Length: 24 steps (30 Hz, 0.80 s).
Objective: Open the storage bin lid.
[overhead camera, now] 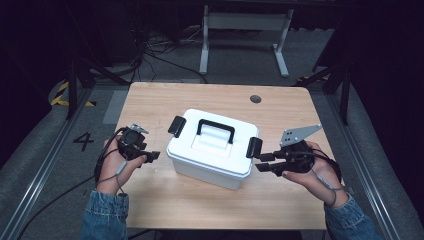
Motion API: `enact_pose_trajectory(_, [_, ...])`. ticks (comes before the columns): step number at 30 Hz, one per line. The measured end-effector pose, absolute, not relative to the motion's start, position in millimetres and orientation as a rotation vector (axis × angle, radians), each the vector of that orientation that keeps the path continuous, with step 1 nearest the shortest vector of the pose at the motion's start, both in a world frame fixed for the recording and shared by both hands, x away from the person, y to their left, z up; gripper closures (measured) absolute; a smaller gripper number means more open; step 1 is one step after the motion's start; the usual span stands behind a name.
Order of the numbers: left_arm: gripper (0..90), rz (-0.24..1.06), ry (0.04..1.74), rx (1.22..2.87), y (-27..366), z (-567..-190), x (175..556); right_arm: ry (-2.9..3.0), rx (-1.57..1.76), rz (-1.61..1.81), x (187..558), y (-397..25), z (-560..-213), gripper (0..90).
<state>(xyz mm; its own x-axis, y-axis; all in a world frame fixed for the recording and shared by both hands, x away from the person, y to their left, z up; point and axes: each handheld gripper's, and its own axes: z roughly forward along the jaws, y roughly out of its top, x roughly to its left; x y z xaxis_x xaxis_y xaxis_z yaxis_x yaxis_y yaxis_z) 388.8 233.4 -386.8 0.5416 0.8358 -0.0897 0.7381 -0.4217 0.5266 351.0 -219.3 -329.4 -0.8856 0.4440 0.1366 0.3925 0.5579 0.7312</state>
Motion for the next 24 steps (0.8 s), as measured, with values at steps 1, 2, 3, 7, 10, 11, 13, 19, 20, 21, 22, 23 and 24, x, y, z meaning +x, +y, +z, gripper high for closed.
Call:
enact_pose_trajectory(1, [38.0,0.255,1.270,2.268,235,-387,388,2.710,0.731,1.255,352,-218,-326,61.9])
enact_pose_trajectory(2, [37.7,0.258,1.274,2.269,236,-387,386,2.701,0.725,1.256,355,-216,-323,61.2])
enact_pose_trajectory(3, [37.4,0.259,1.279,2.269,238,-387,385,2.691,0.724,1.254,358,-215,-320,60.3])
enact_pose_trajectory(7, [36.0,0.259,1.284,2.272,241,-388,382,2.653,0.725,1.259,373,-206,-310,56.9])
enact_pose_trajectory(10, [35.0,0.258,1.284,2.283,243,-389,380,2.638,0.736,1.253,385,-201,-305,54.8])
enact_pose_trajectory(11, [34.4,0.250,1.288,2.287,243,-390,380,2.631,0.733,1.250,390,-198,-303,53.7])
enact_pose_trajectory(13, [33.5,0.248,1.294,2.294,244,-391,380,2.624,0.740,1.249,398,-193,-301,52.0])
enact_pose_trajectory(19, [32.7,0.244,1.305,2.304,246,-393,381,2.643,0.780,1.175,423,-177,-301,49.3])
enact_pose_trajectory(20, [32.6,0.242,1.305,2.309,247,-393,381,2.645,0.779,1.167,426,-174,-301,49.3])
enact_pose_trajectory(21, [32.6,0.245,1.309,2.306,247,-393,381,2.652,0.776,1.158,429,-171,-301,49.1])
enact_pose_trajectory(22, [32.5,0.243,1.313,2.304,248,-393,381,2.658,0.776,1.152,431,-167,-301,49.0])
enact_pose_trajectory(23, [32.5,0.245,1.312,2.307,249,-394,382,2.664,0.768,1.150,433,-164,-302,49.0])
enact_pose_trajectory(24, [32.4,0.246,1.309,2.308,249,-394,382,2.671,0.767,1.144,435,-160,-302,49.0])
